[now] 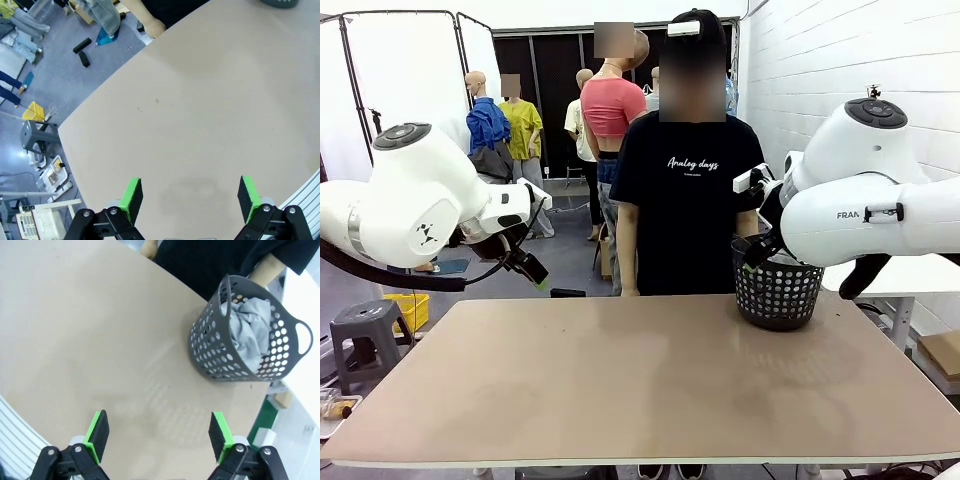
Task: Fold the training pants.
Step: Grab both ends of the Training pants handed by a person.
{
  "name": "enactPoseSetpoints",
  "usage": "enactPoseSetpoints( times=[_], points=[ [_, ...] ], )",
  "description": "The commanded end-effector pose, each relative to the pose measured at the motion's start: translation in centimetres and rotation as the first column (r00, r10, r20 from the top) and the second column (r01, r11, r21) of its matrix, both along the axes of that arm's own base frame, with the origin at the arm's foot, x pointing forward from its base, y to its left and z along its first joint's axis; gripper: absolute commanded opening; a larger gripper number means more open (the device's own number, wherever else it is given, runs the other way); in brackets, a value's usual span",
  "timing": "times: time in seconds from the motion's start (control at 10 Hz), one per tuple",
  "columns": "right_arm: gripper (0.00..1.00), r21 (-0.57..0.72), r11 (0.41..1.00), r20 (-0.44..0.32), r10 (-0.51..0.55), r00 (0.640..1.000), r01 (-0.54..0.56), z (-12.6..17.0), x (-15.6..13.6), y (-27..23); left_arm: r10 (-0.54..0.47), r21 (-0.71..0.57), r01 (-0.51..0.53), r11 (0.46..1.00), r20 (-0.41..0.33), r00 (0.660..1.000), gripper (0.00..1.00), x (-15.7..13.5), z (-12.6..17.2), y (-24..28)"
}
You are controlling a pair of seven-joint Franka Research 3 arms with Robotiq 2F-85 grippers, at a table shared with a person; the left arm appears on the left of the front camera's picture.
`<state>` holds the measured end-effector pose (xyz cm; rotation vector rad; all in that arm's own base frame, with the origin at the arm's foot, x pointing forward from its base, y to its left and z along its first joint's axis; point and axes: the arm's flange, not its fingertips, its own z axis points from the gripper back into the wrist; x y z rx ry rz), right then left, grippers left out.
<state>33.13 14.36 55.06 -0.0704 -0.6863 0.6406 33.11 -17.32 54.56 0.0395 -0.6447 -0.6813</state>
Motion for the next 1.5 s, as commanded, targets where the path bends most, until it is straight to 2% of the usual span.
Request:
enactPoseSetpoints(
  times=[0.0, 0.3, 0.4, 0.5, 1.4],
  points=[
    [1.0, -0.057, 0.998, -0.027, -0.026, 0.999, 0.024, 1.0, -1.0, -0.1, 0.035, 0.048, -0.036, 0.998, 0.021, 0.999, 1.0, -0.9, 1.1, -0.2],
    [1.0, -0.112, 0.993, -0.022, -0.042, 0.999, 0.04, 2.7, -2.3, -0.1, 0.043, 0.052, -0.044, 0.998, 0.018, 0.999, 1.0, -1.4, 2.2, -0.5],
    [1.0, -0.077, 0.995, -0.015, -0.059, 0.998, 0.058, 2.4, -2.0, -0.1, -0.007, 0.035, 0.007, 0.999, 0.023, 1.0, 1.0, -1.2, 1.7, -0.2],
    [1.0, -0.079, 0.997, -0.022, -0.012, 1.0, 0.01, 2.4, -2.0, -0.6, -0.007, 0.035, 0.007, 0.999, 0.023, 1.0, 1.0, -1.2, 1.7, -0.2],
    [1.0, -0.079, 0.997, -0.022, -0.012, 1.0, 0.01, 2.4, -2.0, -0.6, -0.007, 0.035, 0.007, 0.999, 0.023, 1.0, 1.0, -1.2, 1.7, -0.2]
  ],
)
